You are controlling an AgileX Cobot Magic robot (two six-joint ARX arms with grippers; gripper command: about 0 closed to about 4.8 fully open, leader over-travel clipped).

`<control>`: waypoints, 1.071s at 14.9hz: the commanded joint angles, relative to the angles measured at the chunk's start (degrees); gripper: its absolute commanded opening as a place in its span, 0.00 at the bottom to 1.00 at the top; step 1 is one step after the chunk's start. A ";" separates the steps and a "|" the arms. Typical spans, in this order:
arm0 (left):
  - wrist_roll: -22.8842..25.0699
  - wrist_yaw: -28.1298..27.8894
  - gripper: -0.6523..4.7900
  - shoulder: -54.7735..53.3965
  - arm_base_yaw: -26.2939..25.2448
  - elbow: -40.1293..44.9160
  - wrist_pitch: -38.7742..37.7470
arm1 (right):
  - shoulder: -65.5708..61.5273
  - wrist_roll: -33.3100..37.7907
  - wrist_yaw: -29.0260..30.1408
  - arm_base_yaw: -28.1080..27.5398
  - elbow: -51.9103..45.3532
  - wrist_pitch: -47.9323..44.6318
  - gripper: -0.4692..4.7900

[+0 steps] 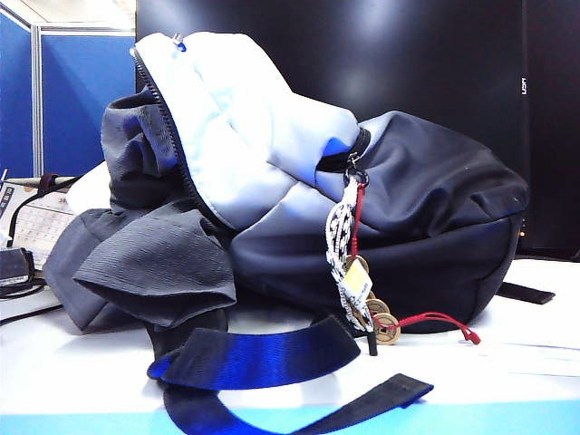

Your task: Put the gray clothes into the backpack.

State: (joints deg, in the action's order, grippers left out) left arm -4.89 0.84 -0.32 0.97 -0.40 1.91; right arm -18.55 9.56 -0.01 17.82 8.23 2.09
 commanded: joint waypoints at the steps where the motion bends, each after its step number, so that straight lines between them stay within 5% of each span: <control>1: 0.42 -0.20 0.11 0.13 -0.07 -0.02 0.70 | 0.04 0.02 -0.04 0.02 0.26 -0.59 0.08; 13: 0.17 0.46 0.11 0.13 -0.04 -0.02 0.31 | 0.04 0.00 -0.04 0.04 0.26 -0.61 0.08; 16: 0.17 0.46 0.11 0.13 -0.04 -0.02 0.31 | 7.48 -8.41 -3.17 -0.22 0.24 4.31 0.08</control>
State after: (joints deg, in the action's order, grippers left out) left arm -4.71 1.04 -0.32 0.97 -0.40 1.74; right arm -12.93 3.70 -2.09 17.76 8.14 5.43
